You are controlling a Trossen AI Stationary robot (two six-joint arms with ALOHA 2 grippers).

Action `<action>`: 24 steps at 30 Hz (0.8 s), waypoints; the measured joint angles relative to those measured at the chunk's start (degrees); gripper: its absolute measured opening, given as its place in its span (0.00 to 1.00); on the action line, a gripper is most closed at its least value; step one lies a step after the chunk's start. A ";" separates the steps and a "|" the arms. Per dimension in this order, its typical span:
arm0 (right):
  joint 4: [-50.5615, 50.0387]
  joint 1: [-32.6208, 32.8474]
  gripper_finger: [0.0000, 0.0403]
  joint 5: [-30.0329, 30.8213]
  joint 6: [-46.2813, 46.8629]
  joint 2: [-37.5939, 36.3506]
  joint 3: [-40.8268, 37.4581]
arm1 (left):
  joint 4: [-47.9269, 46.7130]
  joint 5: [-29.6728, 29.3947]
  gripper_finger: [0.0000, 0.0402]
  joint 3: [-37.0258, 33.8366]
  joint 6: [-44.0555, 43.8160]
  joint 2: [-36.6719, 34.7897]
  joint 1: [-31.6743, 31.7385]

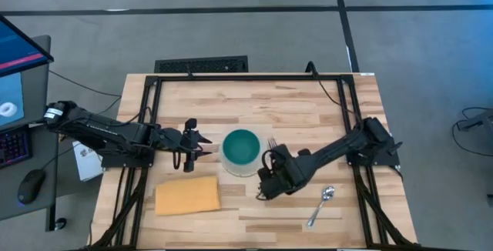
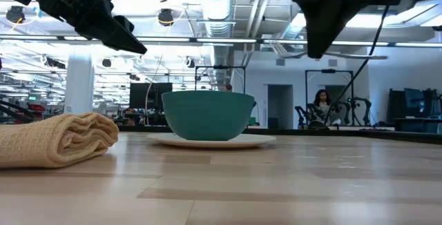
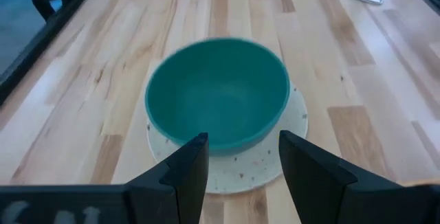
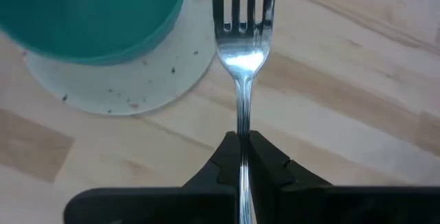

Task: Set table place
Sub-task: Move the fork from bottom to the right of the plate on the table

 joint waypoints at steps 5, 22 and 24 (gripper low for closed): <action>0.89 -3.90 0.08 -0.46 -2.36 -0.07 -1.91 | 0.74 0.07 0.42 0.00 0.69 -0.09 0.00; 15.78 -10.85 0.07 -5.95 -6.61 -2.74 -16.58 | -3.29 0.44 0.42 -0.02 0.62 -0.13 -0.04; 16.90 -11.38 0.07 -5.82 -6.60 -4.60 -18.74 | -3.40 0.44 0.42 -0.02 0.53 -0.13 -0.04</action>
